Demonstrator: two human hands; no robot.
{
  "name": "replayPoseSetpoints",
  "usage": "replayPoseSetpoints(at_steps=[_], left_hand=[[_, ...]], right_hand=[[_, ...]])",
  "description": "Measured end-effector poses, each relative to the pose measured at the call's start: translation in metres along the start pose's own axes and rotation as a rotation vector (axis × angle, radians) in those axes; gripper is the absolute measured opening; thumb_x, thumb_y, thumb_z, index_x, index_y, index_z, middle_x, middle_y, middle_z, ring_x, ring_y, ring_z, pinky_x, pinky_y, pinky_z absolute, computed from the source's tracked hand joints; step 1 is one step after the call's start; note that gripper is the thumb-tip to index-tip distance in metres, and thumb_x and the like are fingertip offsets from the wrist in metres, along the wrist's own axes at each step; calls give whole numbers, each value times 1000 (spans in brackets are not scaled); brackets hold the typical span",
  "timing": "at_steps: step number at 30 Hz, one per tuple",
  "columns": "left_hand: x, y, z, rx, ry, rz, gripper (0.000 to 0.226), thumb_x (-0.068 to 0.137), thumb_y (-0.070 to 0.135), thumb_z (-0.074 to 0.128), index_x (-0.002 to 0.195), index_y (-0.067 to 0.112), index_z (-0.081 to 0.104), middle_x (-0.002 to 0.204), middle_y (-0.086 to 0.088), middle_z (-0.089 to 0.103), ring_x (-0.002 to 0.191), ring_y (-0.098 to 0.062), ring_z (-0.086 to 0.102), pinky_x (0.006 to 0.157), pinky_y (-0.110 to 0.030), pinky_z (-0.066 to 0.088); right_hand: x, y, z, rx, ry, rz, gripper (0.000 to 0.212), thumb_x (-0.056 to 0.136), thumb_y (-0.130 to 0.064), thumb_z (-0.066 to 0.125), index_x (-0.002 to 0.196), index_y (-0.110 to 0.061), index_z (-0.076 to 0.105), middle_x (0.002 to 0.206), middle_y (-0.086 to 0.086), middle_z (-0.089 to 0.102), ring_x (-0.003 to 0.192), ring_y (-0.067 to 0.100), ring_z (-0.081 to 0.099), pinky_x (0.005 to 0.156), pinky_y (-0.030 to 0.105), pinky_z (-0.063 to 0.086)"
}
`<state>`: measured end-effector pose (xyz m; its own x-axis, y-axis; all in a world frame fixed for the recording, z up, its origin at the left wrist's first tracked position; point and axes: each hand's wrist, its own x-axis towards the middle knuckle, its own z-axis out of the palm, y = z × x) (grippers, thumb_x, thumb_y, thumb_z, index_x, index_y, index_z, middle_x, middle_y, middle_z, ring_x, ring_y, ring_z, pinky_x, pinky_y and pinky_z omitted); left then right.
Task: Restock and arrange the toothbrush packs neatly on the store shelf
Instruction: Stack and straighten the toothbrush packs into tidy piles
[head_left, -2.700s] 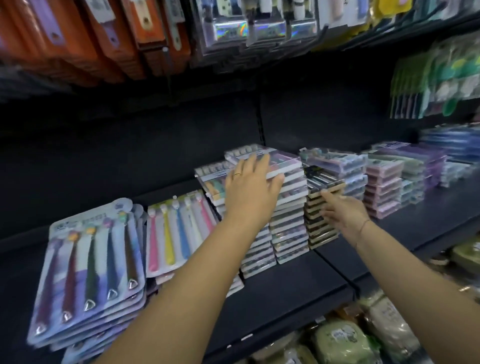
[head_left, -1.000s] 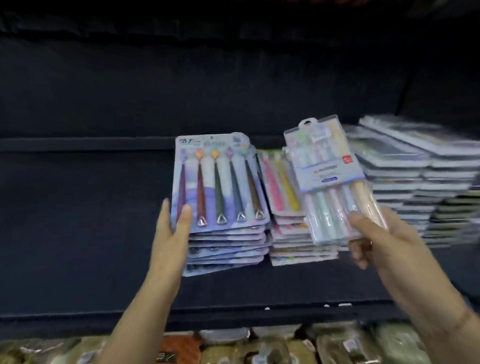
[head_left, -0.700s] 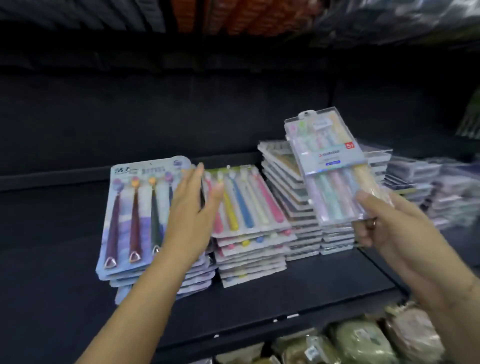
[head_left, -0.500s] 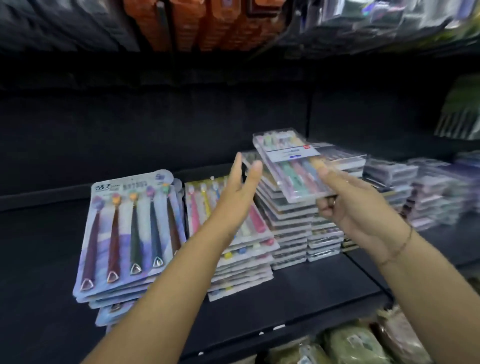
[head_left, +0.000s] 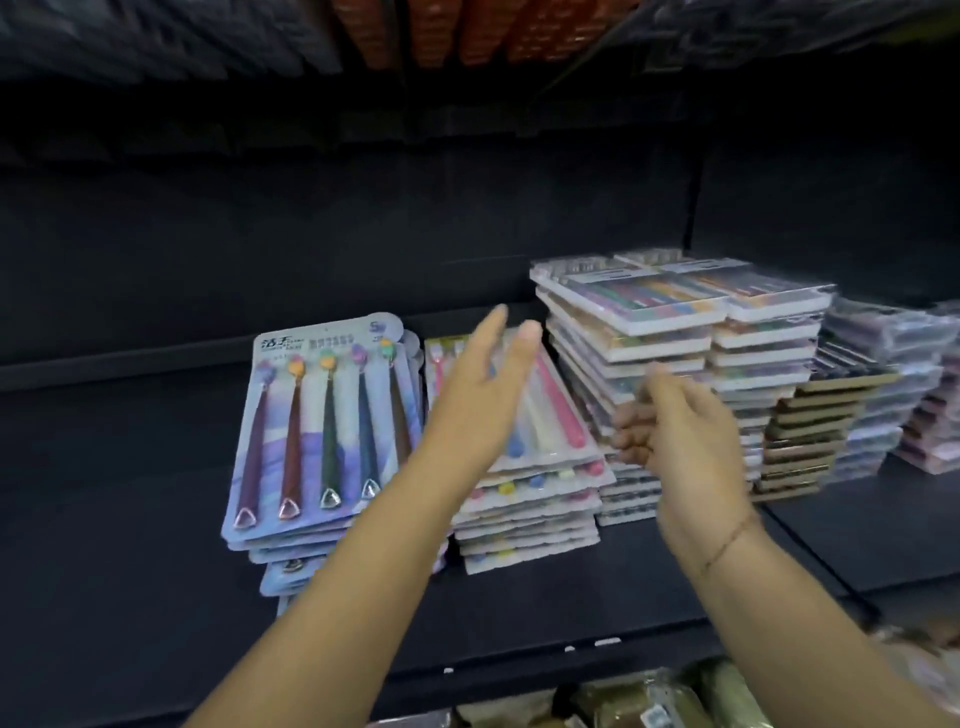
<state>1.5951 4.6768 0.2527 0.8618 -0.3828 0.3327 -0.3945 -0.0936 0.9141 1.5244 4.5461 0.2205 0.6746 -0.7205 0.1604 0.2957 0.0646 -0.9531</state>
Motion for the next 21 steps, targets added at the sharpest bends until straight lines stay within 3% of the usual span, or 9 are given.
replayPoseSetpoints(at_steps=[3,5,6,8,10,11,13,16,21], left_hand=[[-35,-26,-74,5,441,154,29,101,35,48,126,29,62,126,20,61,118,8,52,88,-4,38],[-54,-53,-116,12,678,150,22,103,25,46,116,24,64,114,16,65,102,11,58,79,-4,42],[-62,-71,-133,16,729,79,24,104,26,45,119,23,63,116,15,64,101,11,58,78,-3,42],[-74,-108,-156,-1,681,-154,37,102,41,44,131,22,57,129,10,59,115,1,56,89,-12,43],[-82,-139,-166,-60,538,-356,65,89,69,45,138,27,54,139,9,55,128,-9,51,108,-31,39],[-83,-150,-167,-130,473,-402,69,86,75,43,136,29,56,138,10,57,127,-9,52,110,-37,37],[-81,-155,-165,-254,364,-414,56,96,66,31,123,30,65,124,10,67,116,-5,61,106,-35,40],[-69,-157,-164,-338,275,-440,63,98,63,21,108,30,73,112,5,73,107,-8,67,99,-34,44],[-56,-173,-176,-446,202,-489,73,96,66,16,100,28,78,113,-4,73,107,-18,68,92,-38,47]], right_hand=[[-51,49,22,-114,-321,139,26,100,-28,49,89,-11,66,79,2,73,72,14,70,73,31,56],[-78,83,39,-273,-544,273,23,97,-37,51,108,-23,66,108,-9,71,99,3,65,92,24,50],[-87,95,47,-320,-619,346,32,96,-39,53,125,-27,59,128,-12,61,114,0,57,97,19,43],[-97,117,61,-325,-662,450,64,95,-36,58,150,-25,30,152,-10,34,138,9,36,107,22,32],[-101,131,74,-317,-623,470,76,94,-29,62,155,-26,16,159,-8,23,145,14,24,113,30,26],[-101,138,80,-311,-603,453,75,94,-26,62,155,-28,18,158,-9,25,145,14,25,114,32,26],[-99,147,88,-286,-553,413,63,93,-19,62,148,-32,35,148,-12,43,138,14,37,112,34,32],[-92,150,97,-272,-461,423,41,91,-13,62,128,-29,57,123,-10,63,117,12,56,97,30,43],[-78,158,102,-388,-448,459,21,88,-13,63,108,-17,69,110,5,70,110,26,61,104,48,44]])
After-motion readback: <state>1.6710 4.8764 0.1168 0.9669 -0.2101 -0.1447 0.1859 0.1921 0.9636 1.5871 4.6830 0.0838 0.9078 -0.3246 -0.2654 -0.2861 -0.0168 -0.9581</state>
